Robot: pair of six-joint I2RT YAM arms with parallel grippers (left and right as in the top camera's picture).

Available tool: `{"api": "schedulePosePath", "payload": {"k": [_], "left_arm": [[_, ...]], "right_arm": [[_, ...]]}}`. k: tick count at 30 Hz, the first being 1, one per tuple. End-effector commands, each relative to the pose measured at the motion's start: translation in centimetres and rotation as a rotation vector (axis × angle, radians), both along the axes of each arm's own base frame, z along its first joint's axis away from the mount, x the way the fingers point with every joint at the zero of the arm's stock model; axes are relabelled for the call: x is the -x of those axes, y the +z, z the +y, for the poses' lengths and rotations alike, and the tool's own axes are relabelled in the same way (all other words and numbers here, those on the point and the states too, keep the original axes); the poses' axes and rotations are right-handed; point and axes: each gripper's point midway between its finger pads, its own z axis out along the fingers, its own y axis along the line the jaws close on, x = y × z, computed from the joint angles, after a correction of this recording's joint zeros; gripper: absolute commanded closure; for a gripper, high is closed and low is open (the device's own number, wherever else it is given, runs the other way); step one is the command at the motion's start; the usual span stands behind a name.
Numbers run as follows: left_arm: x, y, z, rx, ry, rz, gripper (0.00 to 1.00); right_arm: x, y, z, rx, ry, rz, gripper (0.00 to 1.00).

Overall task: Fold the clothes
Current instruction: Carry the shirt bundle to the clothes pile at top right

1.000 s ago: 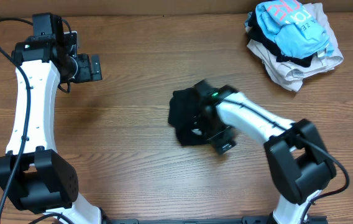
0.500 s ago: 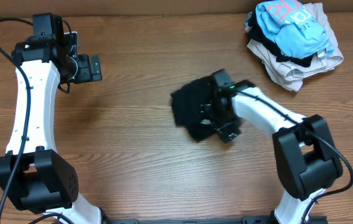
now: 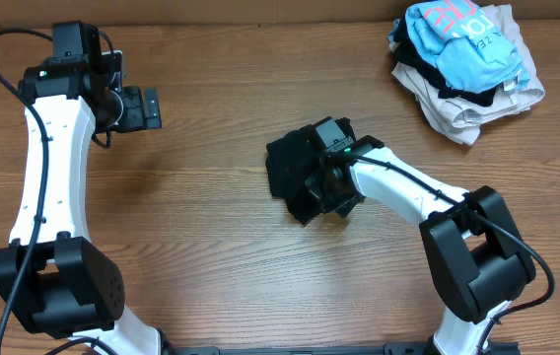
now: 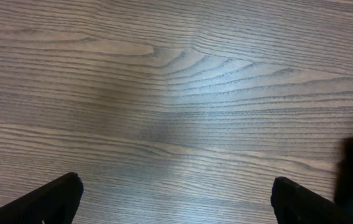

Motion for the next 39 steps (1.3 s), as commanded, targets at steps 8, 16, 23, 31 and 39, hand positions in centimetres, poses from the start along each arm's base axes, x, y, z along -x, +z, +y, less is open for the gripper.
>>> {"api": "schedulePosePath", "payload": {"k": [8, 16, 23, 31, 39], "left_arm": [[-0.2, -0.2, 0.4, -0.014, -0.013, 0.005, 0.0], [-0.2, -0.2, 0.4, -0.015, -0.013, 0.004, 0.0], [-0.2, -0.2, 0.4, -0.014, -0.014, 0.004, 0.0], [-0.3, -0.1, 0.4, -0.015, -0.013, -0.002, 0.0], [-1.0, 0.1, 0.5, -0.018, -0.013, -0.03, 0.0]], "right_arm": [[-4.7, 9.3, -1.8, -0.11, 0.459, -0.234, 0.96], [-8.9, 23.3, -5.1, -0.063, 0.494, -0.499, 0.96], [-13.8, 33.7, -10.6, -0.021, 0.317, -0.805, 0.96], [-19.5, 41.0, -18.0, -0.017, 0.034, -1.125, 0.96], [-24.7, 41.9, -21.6, -0.008, -0.057, -1.283, 0.96]]}}
